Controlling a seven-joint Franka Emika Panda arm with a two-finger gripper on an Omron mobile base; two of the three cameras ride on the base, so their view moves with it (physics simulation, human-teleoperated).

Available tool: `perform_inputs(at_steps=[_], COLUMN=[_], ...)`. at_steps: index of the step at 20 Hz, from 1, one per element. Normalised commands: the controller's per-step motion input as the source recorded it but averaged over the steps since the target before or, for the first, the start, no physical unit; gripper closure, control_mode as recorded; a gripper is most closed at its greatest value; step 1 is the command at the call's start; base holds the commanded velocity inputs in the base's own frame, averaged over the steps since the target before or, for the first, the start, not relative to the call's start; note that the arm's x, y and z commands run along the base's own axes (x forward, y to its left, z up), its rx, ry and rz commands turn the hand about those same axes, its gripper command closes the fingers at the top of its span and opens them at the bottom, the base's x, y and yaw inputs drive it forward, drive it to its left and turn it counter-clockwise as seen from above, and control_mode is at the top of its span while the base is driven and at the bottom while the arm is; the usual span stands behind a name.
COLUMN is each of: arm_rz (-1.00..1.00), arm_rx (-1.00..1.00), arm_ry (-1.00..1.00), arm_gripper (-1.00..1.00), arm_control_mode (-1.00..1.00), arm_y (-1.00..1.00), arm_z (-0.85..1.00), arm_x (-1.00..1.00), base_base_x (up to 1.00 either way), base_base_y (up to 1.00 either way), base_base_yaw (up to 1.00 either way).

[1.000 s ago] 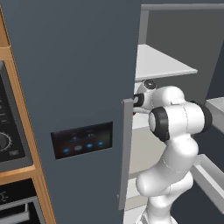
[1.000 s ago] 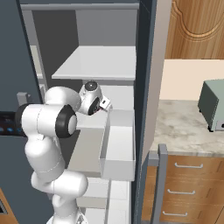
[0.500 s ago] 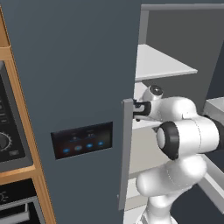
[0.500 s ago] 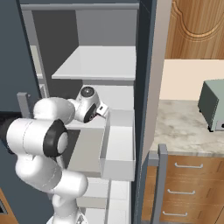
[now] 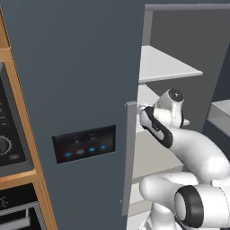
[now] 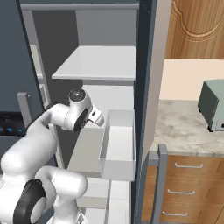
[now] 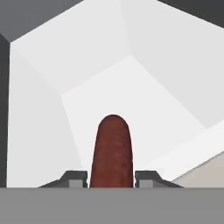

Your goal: Retrieve the sausage and cheese from the fridge and place them on the cutting board on the counter.

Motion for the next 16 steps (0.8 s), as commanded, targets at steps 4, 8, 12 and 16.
perform_inputs(at_steps=[4,8,12,16], arm_rz=[0.0,0.0,0.0,0.0], arm_rx=[0.02,0.0,0.0,0.0], arm_ry=[0.26,0.29,0.29,0.24], arm_gripper=[1.0,1.0,1.0,1.0], arm_control_mode=[-1.0,-1.0,-1.0,-1.0], arm_y=[0.0,0.0,0.0,0.0], arm_z=[0.99,0.51,0.17,0.06], arm_x=[-0.78,-0.88,-0.54,-0.37], base_base_x=[0.0,0.0,0.0,0.0], base_base_y=[0.0,0.0,0.0,0.0], base_base_yaw=[0.0,0.0,0.0,0.0])
